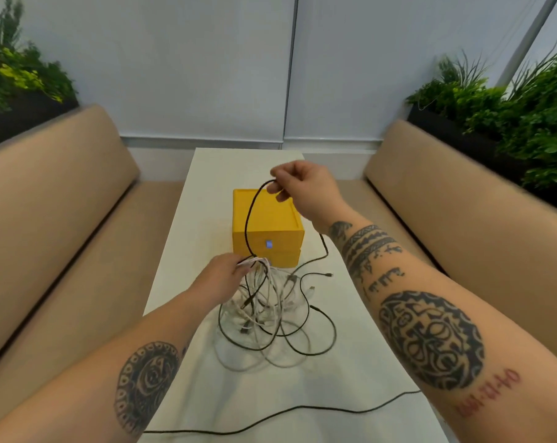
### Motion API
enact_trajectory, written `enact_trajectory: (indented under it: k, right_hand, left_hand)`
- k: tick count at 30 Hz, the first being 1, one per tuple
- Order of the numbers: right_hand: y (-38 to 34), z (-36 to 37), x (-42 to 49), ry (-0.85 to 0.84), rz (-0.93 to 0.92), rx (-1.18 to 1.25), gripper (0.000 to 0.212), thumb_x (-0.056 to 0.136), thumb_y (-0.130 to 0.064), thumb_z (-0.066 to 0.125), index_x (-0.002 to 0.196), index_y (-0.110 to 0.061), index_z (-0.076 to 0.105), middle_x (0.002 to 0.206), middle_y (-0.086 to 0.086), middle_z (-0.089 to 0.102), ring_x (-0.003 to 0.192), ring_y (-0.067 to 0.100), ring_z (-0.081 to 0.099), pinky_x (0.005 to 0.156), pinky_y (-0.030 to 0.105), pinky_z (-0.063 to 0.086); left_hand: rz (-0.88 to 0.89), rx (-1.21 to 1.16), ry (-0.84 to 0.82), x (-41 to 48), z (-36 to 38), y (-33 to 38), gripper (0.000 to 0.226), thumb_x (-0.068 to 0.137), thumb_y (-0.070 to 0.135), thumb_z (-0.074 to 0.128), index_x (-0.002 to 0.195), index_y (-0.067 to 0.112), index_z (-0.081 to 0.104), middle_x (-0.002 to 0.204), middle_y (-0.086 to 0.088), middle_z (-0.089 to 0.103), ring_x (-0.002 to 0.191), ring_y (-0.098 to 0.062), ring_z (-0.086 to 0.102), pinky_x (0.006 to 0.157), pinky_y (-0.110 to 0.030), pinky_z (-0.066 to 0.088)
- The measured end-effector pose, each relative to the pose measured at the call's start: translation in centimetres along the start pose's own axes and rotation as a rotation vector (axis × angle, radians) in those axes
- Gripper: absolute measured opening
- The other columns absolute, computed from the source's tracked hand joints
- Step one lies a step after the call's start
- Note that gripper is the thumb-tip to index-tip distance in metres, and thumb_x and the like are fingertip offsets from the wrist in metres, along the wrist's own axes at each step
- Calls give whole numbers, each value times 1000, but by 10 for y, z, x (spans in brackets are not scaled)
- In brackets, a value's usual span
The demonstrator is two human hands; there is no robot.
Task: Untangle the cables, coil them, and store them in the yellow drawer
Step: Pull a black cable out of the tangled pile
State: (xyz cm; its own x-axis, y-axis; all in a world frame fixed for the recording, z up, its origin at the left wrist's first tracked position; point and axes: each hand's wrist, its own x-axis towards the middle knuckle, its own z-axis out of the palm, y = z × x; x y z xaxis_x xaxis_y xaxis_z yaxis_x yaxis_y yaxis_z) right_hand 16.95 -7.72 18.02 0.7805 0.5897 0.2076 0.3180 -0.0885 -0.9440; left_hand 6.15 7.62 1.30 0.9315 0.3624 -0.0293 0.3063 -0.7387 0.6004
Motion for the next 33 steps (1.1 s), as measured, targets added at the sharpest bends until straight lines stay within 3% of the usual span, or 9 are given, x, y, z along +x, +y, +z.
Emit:
enact_trajectory:
  k: [3, 10, 14, 16, 19, 21, 26, 29, 33]
  right_hand:
    - [-14, -11, 6, 137, -19, 192, 13, 102, -10, 53, 98, -14, 65, 76, 4, 71, 61, 9, 62, 67, 23, 55]
    - [-44, -47, 18, 394, -116, 456, 14, 103, -13, 50, 103, -13, 65, 77, 6, 70, 50, 6, 51, 45, 15, 38]
    - [-43, -52, 16, 356, -121, 392, 13, 103, -16, 53, 105, -14, 66, 78, 5, 72, 47, 7, 42, 45, 18, 36]
    - [-37, -46, 13, 261, -95, 287, 15, 102, -17, 54, 108, -11, 67, 79, 6, 73, 46, 7, 39, 44, 18, 36]
    - [-28, -34, 7, 185, -98, 208, 18, 102, -16, 54, 112, -8, 66, 82, 7, 73, 46, 1, 47, 47, 16, 38]
    - [-27, -29, 5, 147, -104, 213, 18, 102, -16, 54, 113, -8, 66, 84, 9, 72, 46, -2, 49, 48, 15, 37]
    - [-32, -29, 1, 76, -147, 292, 14, 102, -15, 54, 107, -13, 67, 79, 6, 73, 49, 8, 41, 46, 18, 35]
    - [-32, -33, -3, 50, -173, 337, 13, 102, -15, 54, 106, -14, 66, 79, 5, 73, 53, 12, 40, 46, 19, 36]
    - [-23, -36, -6, 20, -164, 304, 13, 102, -14, 53, 104, -14, 67, 80, 5, 72, 52, 11, 43, 47, 19, 38]
  left_hand:
    - [-89, 50, -12, -5, 9, -8, 35, 107, 31, 39, 82, 15, 57, 84, -12, 63, 76, -26, 58, 62, -34, 37]
    - [-121, 328, -245, -6, 14, -26, 28, 108, 26, 35, 102, 13, 58, 110, -10, 66, 101, -27, 60, 84, -38, 48]
    - [-97, 456, -329, -5, 12, -23, 25, 107, 29, 33, 109, 15, 54, 119, -12, 61, 102, -27, 51, 81, -36, 42]
    - [-73, 455, -296, -3, 9, -15, 36, 101, 43, 43, 128, 20, 52, 132, -7, 54, 119, -30, 46, 95, -39, 42]
    - [-21, 183, -193, -2, 1, 12, 70, 93, 50, 57, 154, 29, 31, 154, 2, 38, 142, -26, 32, 112, -42, 34]
    - [3, -55, -99, 4, -1, 32, 66, 96, 50, 56, 153, 28, 32, 147, 3, 44, 136, -21, 42, 106, -36, 40]
    - [65, -87, -59, 11, -1, 53, 32, 100, 42, 54, 126, 27, 64, 114, 5, 64, 108, -18, 60, 85, -32, 47]
    - [38, -152, 35, 9, -1, 55, 21, 101, 37, 54, 106, 24, 68, 106, 7, 67, 95, -18, 62, 78, -32, 48]
    - [-119, -807, 186, 11, -7, 65, 20, 103, 32, 47, 100, 17, 59, 90, -7, 74, 78, -37, 68, 77, -52, 60]
